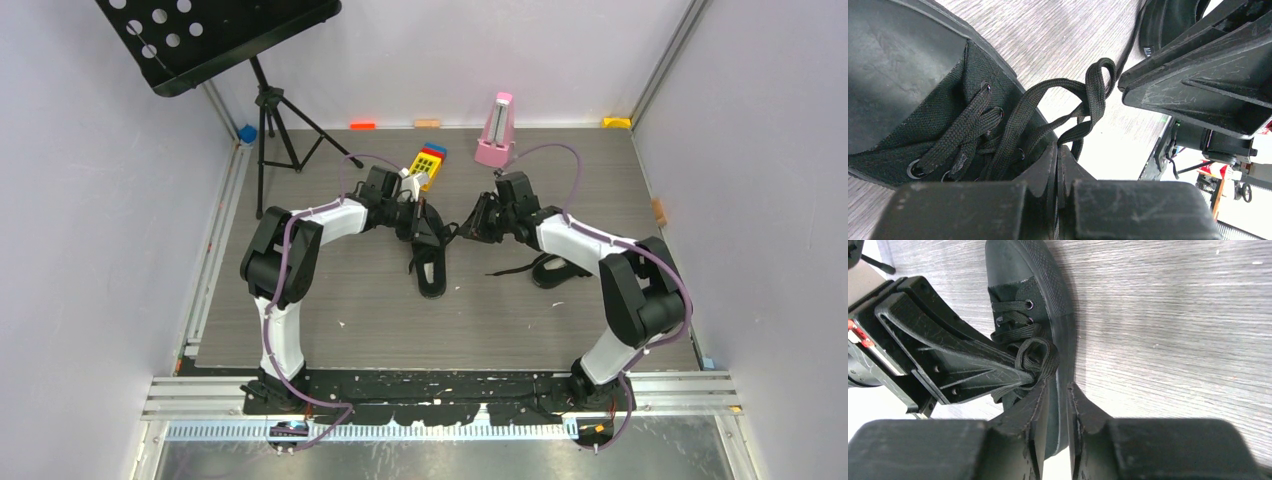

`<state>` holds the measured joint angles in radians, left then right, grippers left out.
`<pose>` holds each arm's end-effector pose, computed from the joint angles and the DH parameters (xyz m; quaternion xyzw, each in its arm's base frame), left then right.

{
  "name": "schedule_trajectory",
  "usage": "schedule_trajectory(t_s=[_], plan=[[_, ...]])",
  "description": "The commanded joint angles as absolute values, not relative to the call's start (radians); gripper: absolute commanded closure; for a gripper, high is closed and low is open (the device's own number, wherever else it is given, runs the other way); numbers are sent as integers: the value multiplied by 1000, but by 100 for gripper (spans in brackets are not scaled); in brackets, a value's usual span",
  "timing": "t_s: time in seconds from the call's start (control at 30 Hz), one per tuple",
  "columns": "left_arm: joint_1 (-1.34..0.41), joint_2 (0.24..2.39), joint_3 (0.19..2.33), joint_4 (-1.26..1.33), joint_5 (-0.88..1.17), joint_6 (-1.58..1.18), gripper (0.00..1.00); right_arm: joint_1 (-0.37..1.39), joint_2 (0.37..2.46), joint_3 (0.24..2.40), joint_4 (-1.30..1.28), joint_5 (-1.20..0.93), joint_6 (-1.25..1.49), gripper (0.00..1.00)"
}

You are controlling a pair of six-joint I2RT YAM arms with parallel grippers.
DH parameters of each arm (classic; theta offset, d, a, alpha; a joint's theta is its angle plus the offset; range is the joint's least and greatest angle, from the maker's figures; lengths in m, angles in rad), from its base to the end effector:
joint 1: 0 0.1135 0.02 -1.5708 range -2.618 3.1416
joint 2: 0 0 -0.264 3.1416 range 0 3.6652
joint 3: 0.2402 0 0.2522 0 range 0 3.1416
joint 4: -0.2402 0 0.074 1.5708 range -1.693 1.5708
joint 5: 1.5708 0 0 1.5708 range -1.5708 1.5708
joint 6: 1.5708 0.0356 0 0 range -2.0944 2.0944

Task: Tie the shoes
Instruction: Wrap the shoelace around the shoelace.

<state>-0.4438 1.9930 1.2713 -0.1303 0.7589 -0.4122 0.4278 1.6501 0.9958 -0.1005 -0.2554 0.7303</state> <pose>0.3665 -0.2014 0.1624 0.1440 0.8674 -0.4511 0.1533 0.3154 0.1537 0.2009 0.0872 0.9077 0.3132 0.2654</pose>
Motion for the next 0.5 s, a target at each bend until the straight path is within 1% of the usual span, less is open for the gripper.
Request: schedule_trajectory(t_s=[0.0,0.1,0.47], plan=[[-442,1959,1266,-122,738,-411,100,429,1605,1044,-121,-239,647,78],[-442,1959,1266,-120,738,-416,100,439,1612,1072,-142,-245,620,80],[-442,1961,1266,-118,743,-418,100,451,1653,1123,-146,-286,602,80]])
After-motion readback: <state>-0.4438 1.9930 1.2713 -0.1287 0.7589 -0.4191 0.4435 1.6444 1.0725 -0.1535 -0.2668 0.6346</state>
